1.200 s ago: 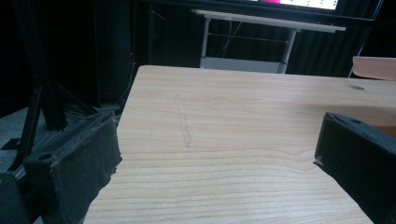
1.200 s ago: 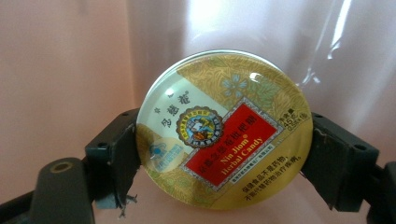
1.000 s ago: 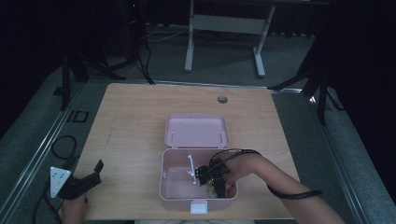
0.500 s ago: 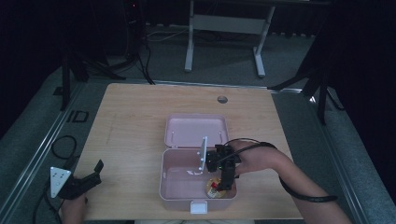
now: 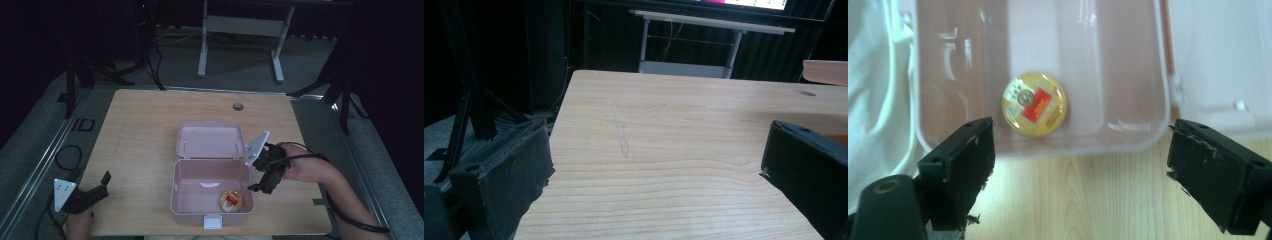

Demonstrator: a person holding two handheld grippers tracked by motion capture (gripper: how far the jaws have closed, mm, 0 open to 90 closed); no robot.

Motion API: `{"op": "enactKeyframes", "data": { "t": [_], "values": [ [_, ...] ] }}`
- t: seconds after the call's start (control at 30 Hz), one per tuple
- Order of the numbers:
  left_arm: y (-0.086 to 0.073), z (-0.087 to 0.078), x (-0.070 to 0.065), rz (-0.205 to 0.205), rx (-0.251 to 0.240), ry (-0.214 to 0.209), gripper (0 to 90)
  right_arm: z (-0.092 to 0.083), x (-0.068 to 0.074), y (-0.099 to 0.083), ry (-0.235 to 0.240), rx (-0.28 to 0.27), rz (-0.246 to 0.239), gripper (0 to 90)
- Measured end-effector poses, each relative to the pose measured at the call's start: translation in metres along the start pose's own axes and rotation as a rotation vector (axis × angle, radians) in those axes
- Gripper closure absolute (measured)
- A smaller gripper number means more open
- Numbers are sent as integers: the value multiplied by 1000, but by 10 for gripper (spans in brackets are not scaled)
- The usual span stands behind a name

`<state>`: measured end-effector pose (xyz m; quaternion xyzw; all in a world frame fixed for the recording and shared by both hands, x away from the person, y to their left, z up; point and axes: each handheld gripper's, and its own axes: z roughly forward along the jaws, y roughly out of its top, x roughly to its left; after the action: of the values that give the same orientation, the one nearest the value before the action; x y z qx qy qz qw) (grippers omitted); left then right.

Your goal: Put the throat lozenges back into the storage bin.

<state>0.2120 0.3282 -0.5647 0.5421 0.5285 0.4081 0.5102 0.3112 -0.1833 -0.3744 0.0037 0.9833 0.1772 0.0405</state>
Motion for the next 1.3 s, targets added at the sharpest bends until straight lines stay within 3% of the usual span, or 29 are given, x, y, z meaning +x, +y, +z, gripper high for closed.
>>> {"op": "enactKeyframes", "data": {
  "t": [0.3,0.4,0.47,0.63,0.7,0.9,0.93,1.1,1.3],
  "values": [
    [0,0,0,0,-1,0,3,5,-6,-47,-41,-62,83,116],
    [0,0,0,0,-1,0,3,16,-8,-65,-77,-100,120,116],
    [0,0,0,0,-1,-1,3,25,-10,-78,-96,-149,171,116],
    [0,0,0,1,-1,0,3,60,-13,-112,-170,-233,272,116],
    [0,0,0,1,-1,0,4,71,-15,-122,-177,-262,302,116],
    [0,0,0,1,-1,0,4,100,-22,-154,-290,-352,432,116],
    [0,0,0,1,-1,0,3,104,-22,-160,-335,-356,448,116],
    [0,0,0,0,-1,0,3,113,-26,-178,-415,-361,521,116],
    [0,0,0,1,-2,1,3,114,-28,-198,-509,-409,631,115]
  ]
}}
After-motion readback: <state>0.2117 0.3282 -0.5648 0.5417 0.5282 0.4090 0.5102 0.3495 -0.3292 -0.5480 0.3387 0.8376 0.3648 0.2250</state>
